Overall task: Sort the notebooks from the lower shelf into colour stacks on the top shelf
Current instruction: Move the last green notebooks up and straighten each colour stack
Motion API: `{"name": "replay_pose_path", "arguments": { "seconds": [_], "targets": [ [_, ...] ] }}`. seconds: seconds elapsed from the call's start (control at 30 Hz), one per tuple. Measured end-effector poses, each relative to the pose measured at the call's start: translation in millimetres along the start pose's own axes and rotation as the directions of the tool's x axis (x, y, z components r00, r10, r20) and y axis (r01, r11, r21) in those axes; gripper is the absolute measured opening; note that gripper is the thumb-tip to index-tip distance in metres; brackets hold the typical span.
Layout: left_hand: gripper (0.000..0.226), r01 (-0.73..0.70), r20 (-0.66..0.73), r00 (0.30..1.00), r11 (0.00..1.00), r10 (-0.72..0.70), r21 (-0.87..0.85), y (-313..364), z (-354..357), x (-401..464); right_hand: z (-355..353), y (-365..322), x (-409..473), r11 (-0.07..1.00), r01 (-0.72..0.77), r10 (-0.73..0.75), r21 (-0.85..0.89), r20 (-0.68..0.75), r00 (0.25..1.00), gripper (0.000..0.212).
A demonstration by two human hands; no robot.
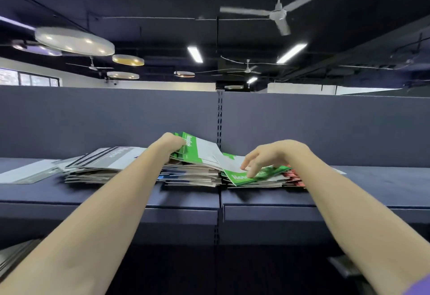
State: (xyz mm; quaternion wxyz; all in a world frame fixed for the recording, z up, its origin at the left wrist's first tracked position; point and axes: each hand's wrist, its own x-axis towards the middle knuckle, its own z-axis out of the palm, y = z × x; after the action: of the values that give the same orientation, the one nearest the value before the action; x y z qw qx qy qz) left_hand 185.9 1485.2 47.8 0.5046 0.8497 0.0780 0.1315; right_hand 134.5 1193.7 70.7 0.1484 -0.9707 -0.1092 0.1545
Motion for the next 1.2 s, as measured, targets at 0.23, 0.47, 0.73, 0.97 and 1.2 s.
{"name": "replay_pose_path", "arguments": {
  "seconds": [0.23,0.47,0.73,0.97,1.2],
  "targets": [
    [0.03,0.004,0.014,1.0,1.0,-0.004,-0.005,-0.9,0.6,5.5,4.6,11.7,-8.4,0.981,0.012,-0.009,-0.195,0.014,1.0,0.084],
    [0.019,0.006,-0.022,1.0,1.0,-0.006,0.014,-0.5,3.1,5.2,-14.9,-5.6,-22.8,0.97,0.245,-0.205,0.001,-0.546,0.812,0.032],
    [0.033,0.024,-0.006,1.0,1.0,-0.024,0.006,-1.2,-1.4,0.9,-17.2,-49.5,-19.0,0.992,-0.086,-0.006,-0.097,-0.695,0.719,0.043],
    [0.024,0.004,-0.012,1.0,1.0,-0.004,-0.02,-0.4,1.8,4.9,21.9,-42.5,2.8,0.974,-0.138,0.138,-0.18,-0.013,0.99,0.107],
    [0.028,-0.008,-0.027,1.0,0.999,0.007,-0.036,-3.0,1.7,6.3,55.7,-24.7,21.6,0.943,-0.268,0.185,-0.197,-0.359,0.915,0.079]
  ]
}}
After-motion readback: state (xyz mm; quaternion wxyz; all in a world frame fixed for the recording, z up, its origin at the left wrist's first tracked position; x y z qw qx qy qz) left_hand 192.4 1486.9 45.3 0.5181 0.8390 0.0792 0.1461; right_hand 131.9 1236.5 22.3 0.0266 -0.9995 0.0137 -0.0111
